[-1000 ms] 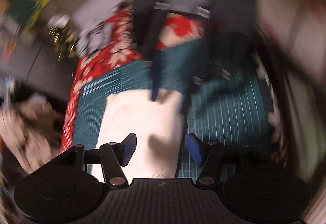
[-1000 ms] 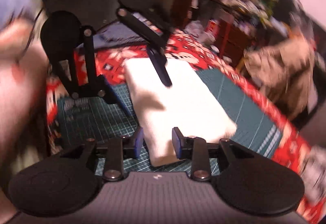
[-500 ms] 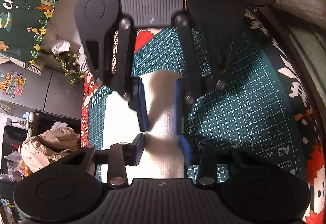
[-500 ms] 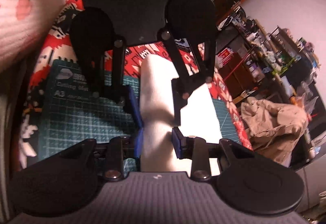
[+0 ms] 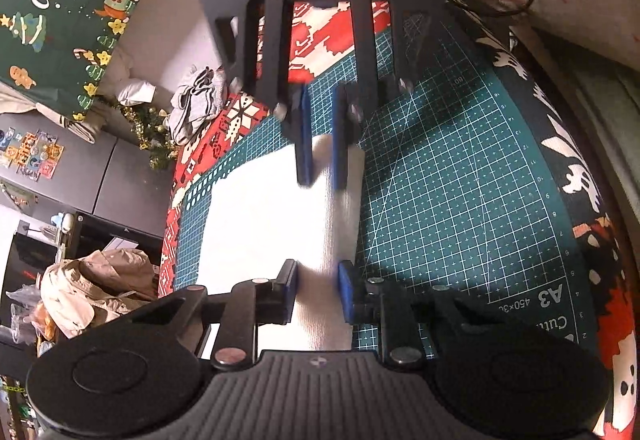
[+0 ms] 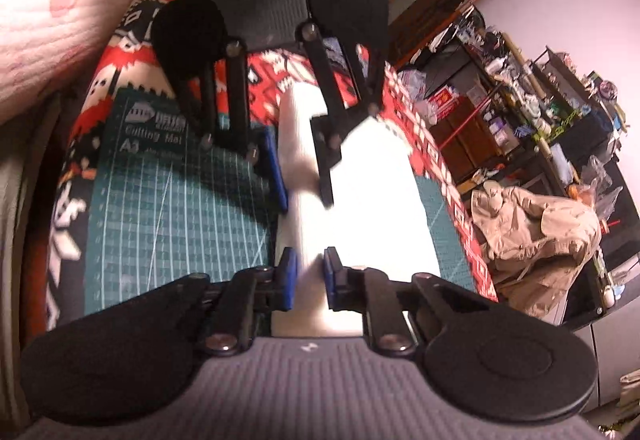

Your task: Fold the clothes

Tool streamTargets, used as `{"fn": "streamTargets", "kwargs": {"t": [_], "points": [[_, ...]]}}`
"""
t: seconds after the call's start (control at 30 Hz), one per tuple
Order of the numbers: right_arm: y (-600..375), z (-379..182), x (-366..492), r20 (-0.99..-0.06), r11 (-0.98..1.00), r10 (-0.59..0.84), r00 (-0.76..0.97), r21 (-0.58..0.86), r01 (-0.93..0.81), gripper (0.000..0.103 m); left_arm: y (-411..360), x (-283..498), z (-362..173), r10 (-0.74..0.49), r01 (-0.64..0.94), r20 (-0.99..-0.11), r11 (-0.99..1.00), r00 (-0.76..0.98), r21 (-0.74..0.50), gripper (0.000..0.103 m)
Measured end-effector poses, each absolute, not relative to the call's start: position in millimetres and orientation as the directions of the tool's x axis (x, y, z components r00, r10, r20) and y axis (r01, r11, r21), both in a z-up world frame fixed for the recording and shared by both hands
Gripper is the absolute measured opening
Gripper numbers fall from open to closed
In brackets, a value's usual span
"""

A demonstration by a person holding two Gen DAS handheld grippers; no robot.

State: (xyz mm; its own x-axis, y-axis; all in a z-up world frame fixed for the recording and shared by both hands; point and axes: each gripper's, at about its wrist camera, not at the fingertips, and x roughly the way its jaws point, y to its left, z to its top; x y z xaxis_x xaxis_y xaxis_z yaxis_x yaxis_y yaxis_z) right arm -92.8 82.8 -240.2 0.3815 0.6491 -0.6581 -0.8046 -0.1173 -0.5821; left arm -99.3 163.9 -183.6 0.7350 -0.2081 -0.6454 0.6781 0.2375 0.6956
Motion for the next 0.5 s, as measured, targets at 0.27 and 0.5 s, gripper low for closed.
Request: {"fn": "streamTargets", "kwargs": {"t": [0.27, 0.5], "points": [[40.9, -227.8, -90.5, -0.706, -0.041, 0.597, 0.381, -0.501, -0.865, 0.011, 159.2, -104.4, -182.5, -0.186, 0.679, -0.654, 0.257, 0.733, 0.688, 0.023], [28.9, -225.8, -71.1, -0.72, 0.15, 0.624, 0.303, -0.271, -0.951, 0.016, 144.1, -107.6, -177.7, -0.221, 0.684, -0.648, 0.232, 0.729, 0.692, 0.026]]}}
